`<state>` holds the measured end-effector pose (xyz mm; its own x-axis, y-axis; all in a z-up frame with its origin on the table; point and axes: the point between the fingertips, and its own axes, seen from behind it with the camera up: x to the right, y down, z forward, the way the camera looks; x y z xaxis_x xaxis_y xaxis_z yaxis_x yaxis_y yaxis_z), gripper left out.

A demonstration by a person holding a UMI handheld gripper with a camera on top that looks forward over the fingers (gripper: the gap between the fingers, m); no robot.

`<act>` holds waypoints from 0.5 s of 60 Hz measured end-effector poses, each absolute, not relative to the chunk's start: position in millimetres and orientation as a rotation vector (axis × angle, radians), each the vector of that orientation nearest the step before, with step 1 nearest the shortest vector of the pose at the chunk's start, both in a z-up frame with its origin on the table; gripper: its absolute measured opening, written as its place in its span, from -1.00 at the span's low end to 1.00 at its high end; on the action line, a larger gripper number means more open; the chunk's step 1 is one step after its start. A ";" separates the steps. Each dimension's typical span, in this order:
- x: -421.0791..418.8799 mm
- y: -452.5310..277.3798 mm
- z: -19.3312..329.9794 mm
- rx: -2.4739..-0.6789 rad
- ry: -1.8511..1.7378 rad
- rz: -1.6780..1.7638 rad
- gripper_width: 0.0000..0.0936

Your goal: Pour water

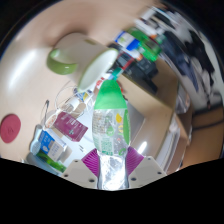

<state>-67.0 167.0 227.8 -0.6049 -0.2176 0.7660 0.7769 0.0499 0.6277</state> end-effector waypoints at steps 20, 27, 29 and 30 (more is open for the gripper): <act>-106.1 176.3 220.7 -0.272 -1.737 -1.810 -0.35; -105.0 176.1 219.8 -0.276 -1.742 -1.812 -0.36; -103.0 175.8 219.8 -0.290 -1.744 -1.804 -0.35; -102.4 176.0 220.4 -0.296 -1.740 -1.800 -0.35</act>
